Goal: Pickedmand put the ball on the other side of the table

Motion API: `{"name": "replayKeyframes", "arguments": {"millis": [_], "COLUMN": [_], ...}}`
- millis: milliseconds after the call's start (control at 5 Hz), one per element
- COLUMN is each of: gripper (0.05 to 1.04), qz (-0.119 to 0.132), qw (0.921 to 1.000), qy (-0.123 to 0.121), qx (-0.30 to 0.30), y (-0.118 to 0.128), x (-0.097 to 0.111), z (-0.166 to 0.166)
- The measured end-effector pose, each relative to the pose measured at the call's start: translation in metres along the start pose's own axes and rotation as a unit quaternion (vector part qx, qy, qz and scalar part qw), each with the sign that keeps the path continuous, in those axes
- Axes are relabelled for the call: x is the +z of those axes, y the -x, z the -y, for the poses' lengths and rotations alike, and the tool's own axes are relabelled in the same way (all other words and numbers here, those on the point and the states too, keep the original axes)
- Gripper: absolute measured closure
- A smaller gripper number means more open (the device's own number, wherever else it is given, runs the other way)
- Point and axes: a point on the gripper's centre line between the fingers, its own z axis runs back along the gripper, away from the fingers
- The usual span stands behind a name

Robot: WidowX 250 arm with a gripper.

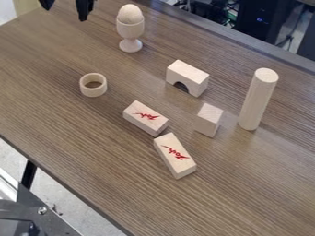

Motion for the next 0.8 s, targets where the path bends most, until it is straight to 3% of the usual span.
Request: {"name": "replayKeyframes", "arguments": {"millis": [200,400,800], "gripper": [0.084,0.084,0.084], "qz": [-0.015,-0.013,0.012], "qw": [0.9999,0.9998,0.9995], "qy": [0.004,0.014,0.029], "qx": [-0.002,0.006,0.008], "y": [0.006,-0.002,-0.045], "x": [-0.008,-0.005,0.006], "z": [0.002,0.011,0.043]}}
